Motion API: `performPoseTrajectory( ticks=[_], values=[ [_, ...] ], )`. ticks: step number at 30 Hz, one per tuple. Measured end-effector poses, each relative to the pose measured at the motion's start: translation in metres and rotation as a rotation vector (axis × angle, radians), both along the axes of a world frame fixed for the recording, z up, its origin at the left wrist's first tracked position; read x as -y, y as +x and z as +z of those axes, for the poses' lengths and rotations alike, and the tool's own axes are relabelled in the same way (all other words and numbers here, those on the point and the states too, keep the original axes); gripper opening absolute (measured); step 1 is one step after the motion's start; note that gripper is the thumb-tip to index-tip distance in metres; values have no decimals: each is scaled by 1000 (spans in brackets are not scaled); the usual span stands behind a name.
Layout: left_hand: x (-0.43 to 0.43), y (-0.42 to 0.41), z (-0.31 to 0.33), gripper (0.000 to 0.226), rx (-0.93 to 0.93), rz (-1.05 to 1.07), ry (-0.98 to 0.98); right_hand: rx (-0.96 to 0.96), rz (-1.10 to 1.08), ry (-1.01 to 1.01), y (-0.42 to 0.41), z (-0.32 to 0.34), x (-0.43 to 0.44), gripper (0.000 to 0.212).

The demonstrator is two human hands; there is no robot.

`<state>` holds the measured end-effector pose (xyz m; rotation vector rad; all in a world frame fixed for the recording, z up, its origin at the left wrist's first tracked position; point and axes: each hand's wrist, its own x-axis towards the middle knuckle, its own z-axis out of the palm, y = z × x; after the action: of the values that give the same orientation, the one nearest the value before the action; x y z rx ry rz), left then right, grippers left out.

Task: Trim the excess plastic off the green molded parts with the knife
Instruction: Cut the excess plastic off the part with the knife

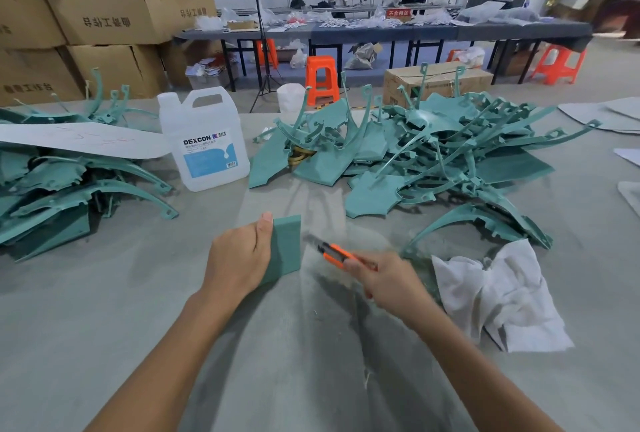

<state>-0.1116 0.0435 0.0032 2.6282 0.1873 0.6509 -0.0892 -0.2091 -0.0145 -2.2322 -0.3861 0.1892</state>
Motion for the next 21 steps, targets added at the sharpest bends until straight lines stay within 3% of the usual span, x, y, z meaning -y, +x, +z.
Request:
performPoseTrajectory(
  ticks=[2,4,8,10,14,17,21],
  values=[
    [1,-1,1,62,-1,-9,-3,-62,25,-81,-7,-15,-5,28],
    [1,-2,2,63,7,-10,-4,-109,33,3,-13,-18,-7,26],
    [1,-3,-1,62,22,-15,24,-290,42,557,-7,7,0,16],
    [1,-2,-2,62,23,-14,29,-281,49,662,2,20,5,26],
    [0,-1,-5,62,20,-1,33,-104,-84,414,8,7,6,19],
    [0,-3,-5,62,32,-3,33,-68,-1,134,-4,-22,-1,20],
    [2,-3,-4,61,24,1,37,-74,23,65,-11,-19,-12,29]
  ],
)
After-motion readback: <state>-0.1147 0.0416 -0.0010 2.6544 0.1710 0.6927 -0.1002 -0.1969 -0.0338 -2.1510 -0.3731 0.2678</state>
